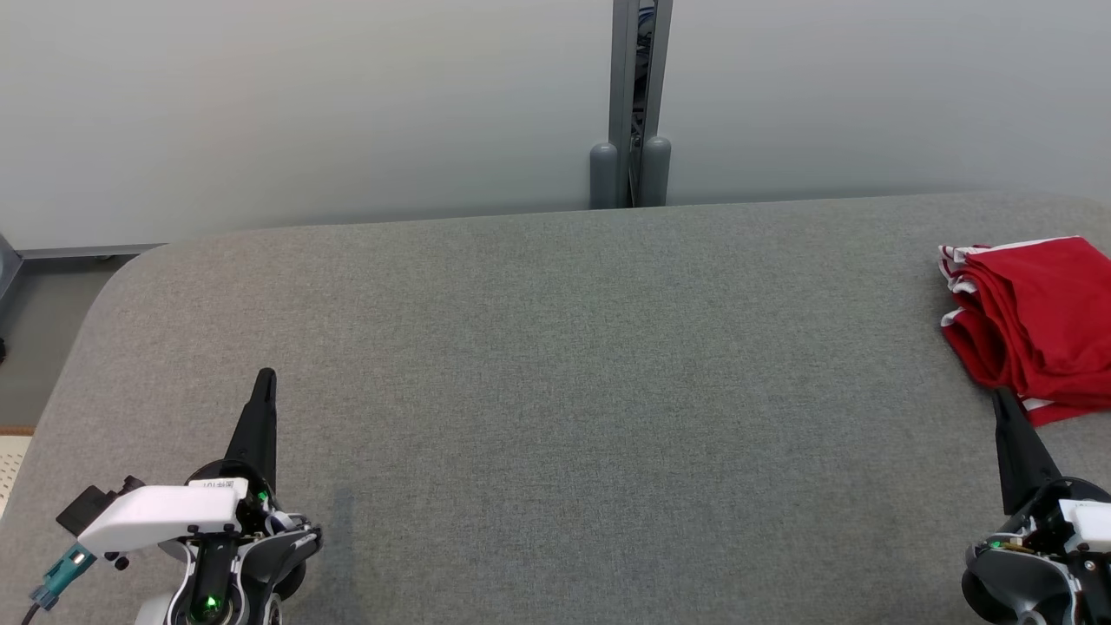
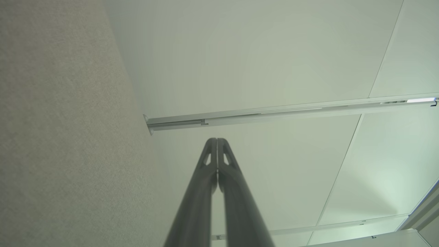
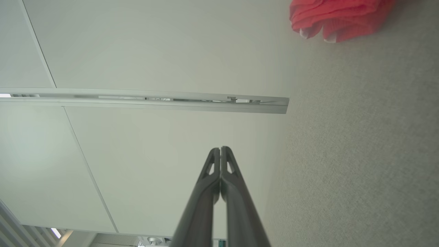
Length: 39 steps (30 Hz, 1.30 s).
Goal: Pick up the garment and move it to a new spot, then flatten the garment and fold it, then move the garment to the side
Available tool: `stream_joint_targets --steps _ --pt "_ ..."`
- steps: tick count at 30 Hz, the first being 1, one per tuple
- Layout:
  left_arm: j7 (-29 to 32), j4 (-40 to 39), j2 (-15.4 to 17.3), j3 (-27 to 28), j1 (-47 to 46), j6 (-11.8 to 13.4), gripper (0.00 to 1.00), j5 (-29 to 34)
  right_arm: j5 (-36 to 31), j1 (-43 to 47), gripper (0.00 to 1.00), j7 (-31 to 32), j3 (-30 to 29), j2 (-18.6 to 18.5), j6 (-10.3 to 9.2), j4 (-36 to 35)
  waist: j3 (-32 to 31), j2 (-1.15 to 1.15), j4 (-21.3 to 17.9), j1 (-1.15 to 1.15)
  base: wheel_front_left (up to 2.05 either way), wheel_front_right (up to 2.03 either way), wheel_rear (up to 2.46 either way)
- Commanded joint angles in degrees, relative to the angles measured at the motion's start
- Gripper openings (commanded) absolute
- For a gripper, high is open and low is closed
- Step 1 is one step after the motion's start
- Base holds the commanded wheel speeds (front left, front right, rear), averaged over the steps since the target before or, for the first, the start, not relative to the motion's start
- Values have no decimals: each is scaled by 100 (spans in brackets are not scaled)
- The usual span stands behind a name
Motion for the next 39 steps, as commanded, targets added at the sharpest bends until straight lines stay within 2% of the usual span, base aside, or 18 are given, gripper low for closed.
stream_joint_targets --steps 1,39 --pt "5 3 14 28 -93 -22 0 20 -20 -30 0 43 -23 -13 0 21 0 0 0 0 0 0 0" --pt "23 4 2 47 -94 -22 0 35 -75 -40 0 90 -81 30 0 23 0 0 0 0 0 0 0"
